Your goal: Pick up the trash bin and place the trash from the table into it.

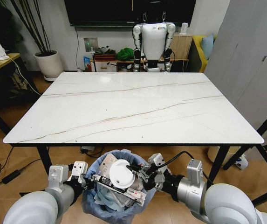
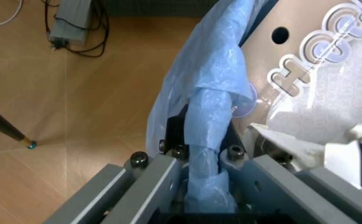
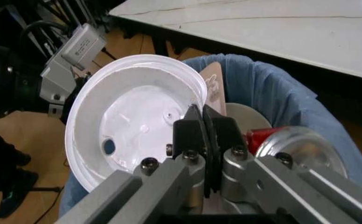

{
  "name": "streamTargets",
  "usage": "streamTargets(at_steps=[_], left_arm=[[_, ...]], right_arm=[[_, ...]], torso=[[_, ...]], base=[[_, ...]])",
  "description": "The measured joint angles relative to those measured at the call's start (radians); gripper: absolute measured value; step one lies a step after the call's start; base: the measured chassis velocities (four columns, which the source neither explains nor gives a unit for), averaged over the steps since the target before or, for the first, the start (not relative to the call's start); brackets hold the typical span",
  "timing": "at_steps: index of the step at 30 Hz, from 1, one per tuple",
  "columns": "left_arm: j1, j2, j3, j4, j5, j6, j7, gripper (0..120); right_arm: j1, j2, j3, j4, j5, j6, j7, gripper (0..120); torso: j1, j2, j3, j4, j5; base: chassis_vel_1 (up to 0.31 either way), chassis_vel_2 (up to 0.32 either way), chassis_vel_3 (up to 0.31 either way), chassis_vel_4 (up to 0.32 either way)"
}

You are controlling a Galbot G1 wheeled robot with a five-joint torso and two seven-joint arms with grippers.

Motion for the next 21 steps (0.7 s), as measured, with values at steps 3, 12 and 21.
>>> streamTargets(at_steps=[3, 12, 21], left_arm=[[-0.015, -0.001, 0.011, 0.000, -0.006, 0.000, 0.000, 0], [-0.055, -0.006, 0.040, 0.000, -0.025, 0.000, -0.005, 0], [-0.081, -0.014, 0.061, 0.007, -0.028, 0.000, -0.005, 0]], right_arm=[[0.003, 0.001, -0.011, -0.006, -0.007, 0.000, 0.000, 0], [0.050, 0.005, -0.029, -0.024, -0.009, -0.001, 0.005, 0], [0.091, 0.000, -0.031, -0.022, 0.014, -0.009, 0.022, 26]], torso=[[0.000, 0.000, 0.000, 0.0000, 0.0000], [0.000, 0.000, 0.000, 0.0000, 0.0000], [0.000, 0.000, 0.000, 0.0000, 0.0001]], base=[[0.000, 0.000, 0.000, 0.000], [0.000, 0.000, 0.000, 0.000], [0.000, 0.000, 0.000, 0.000]])
